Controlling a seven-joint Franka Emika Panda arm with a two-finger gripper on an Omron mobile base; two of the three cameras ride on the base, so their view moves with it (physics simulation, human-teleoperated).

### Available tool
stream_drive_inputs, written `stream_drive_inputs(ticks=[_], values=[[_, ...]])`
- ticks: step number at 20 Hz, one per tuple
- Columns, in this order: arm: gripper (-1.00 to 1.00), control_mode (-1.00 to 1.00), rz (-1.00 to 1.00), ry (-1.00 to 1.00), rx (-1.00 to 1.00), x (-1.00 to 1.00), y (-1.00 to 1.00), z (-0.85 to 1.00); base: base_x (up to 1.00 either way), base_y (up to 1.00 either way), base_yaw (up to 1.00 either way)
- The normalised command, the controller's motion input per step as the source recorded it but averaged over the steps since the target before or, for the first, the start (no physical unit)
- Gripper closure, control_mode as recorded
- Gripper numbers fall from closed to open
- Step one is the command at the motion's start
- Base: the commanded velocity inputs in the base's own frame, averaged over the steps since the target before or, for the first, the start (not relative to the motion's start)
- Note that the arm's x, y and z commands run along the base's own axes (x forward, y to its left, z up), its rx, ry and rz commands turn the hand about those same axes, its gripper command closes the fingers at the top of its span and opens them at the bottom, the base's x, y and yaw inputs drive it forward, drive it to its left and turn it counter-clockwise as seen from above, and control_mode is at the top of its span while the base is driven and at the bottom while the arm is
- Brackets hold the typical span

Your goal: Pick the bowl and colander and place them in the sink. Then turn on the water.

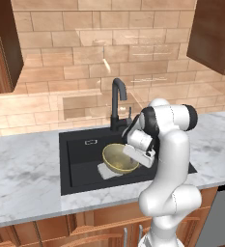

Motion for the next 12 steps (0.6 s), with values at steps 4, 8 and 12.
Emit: stream_drive_inputs(ticks=[4,8,12], values=[[-1.0,-1.0,0.0,0.0,0.0,0.0,0.0,0.0,0.0,0.0,0.0],[-1.0,-1.0,0.0,0.0,0.0,0.0,0.0,0.01,0.0,0.0,0.0],[-1.0,-1.0,0.0,0.0,0.0,0.0,0.0,0.06,0.0,0.0,0.0]])
